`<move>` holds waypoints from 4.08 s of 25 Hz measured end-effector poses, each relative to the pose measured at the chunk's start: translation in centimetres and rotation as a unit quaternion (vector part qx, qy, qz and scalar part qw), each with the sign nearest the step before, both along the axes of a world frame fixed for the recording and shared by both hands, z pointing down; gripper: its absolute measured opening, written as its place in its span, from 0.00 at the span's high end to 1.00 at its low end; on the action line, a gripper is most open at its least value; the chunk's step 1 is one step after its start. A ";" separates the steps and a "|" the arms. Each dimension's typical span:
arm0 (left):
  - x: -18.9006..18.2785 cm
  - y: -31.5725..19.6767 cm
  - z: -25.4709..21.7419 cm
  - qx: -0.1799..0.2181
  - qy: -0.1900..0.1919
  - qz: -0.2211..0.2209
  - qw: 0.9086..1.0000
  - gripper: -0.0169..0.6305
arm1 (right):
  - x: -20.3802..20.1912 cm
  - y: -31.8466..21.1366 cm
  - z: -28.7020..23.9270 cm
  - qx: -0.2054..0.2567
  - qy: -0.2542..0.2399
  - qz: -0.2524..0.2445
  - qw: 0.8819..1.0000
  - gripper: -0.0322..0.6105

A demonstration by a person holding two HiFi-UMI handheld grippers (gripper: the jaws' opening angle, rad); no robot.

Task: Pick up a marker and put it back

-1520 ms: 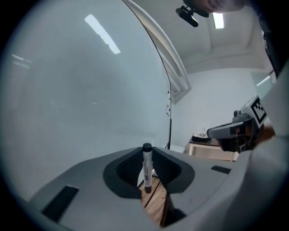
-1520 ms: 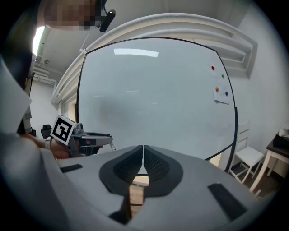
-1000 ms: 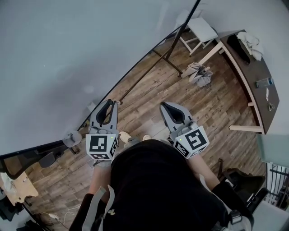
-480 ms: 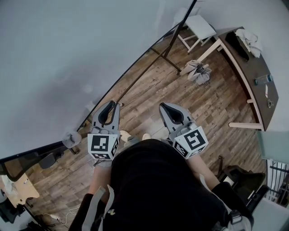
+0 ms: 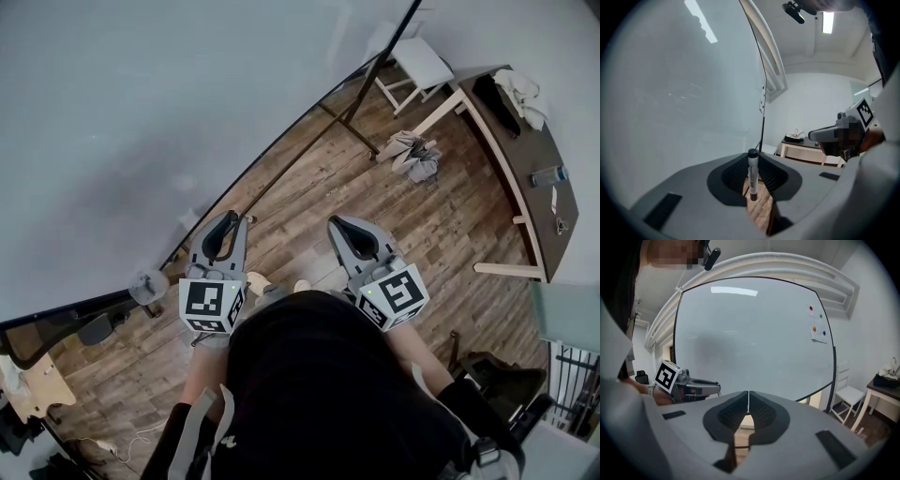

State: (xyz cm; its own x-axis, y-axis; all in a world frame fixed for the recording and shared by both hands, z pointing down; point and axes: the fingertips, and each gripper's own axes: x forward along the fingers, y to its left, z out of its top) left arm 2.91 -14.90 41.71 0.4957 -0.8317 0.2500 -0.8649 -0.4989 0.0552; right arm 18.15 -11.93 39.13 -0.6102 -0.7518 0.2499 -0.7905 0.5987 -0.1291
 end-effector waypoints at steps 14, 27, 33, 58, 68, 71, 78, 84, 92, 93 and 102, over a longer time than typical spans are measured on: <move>-3.4 0.9 -2.2 0.022 0.002 -0.059 0.998 0.86 | -3.6 -0.8 -0.6 0.009 -0.004 -0.065 0.998 0.92; -10.3 3.7 -4.0 0.043 -0.006 -0.154 0.987 0.86 | -9.7 -0.8 -0.5 0.011 -0.009 -0.150 0.989 0.92; -14.0 5.3 -4.6 0.047 -0.011 -0.202 0.978 0.86 | -13.1 -0.6 -0.5 0.011 -0.013 -0.191 0.981 0.92; -24.7 11.9 -4.1 0.040 -0.022 -0.362 0.931 0.86 | -23.1 0.2 0.8 -0.004 -0.007 -0.317 0.948 0.92; -26.7 13.9 -2.2 0.020 -0.022 -0.402 0.915 0.86 | -25.2 0.8 1.4 -0.012 -0.001 -0.351 0.936 0.92; -27.2 14.4 -0.9 0.008 -0.020 -0.411 0.912 0.86 | -25.8 1.1 1.8 -0.015 0.004 -0.360 0.933 0.92; -27.7 15.0 1.6 -0.014 -0.013 -0.422 0.906 0.86 | -26.9 1.3 2.3 -0.018 0.015 -0.374 0.927 0.92; -28.2 15.3 3.1 -0.025 -0.011 -0.428 0.904 0.86 | -27.4 1.5 2.8 -0.022 0.020 -0.379 0.925 0.92; -28.3 15.1 4.8 -0.044 -0.012 -0.421 0.906 0.86 | -27.6 1.7 3.1 -0.025 0.025 -0.380 0.924 0.92; -28.3 15.0 5.0 -0.046 -0.012 -0.420 0.906 0.86 | -27.6 1.7 3.1 -0.025 0.025 -0.379 0.925 0.92; -28.4 14.9 5.4 -0.048 -0.016 -0.422 0.905 0.85 | -27.5 1.6 3.2 -0.026 0.028 -0.376 0.926 0.92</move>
State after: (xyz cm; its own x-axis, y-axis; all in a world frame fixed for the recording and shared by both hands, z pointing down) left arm -25.52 0.01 47.09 -0.3154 -0.8844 0.3440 -0.9376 0.3464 0.0310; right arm -9.39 -10.36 42.35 -0.9412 -0.1063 0.3206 -0.1594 0.9766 -0.1442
